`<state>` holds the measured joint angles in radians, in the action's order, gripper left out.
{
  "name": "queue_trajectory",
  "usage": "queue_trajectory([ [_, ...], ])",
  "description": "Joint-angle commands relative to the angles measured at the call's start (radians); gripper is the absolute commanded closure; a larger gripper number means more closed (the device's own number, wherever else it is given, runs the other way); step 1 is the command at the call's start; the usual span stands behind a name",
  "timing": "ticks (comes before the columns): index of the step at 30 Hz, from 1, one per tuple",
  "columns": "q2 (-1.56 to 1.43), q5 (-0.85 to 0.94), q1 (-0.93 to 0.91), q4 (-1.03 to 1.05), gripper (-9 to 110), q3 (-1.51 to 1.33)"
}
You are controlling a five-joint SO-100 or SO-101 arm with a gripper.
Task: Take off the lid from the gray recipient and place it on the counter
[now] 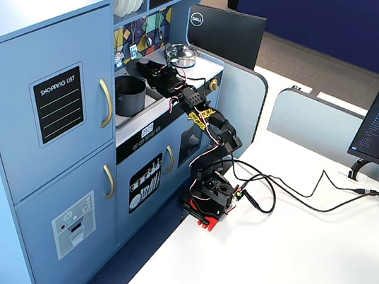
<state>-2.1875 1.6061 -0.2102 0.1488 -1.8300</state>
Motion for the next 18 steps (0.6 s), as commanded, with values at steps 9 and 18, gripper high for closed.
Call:
queue_trajectory([
  [9, -0.020, -0.037, -0.279, -0.072, 102, -0.041],
  [18, 0.127, -0.018, -0.357, -0.212, 102, -0.118],
])
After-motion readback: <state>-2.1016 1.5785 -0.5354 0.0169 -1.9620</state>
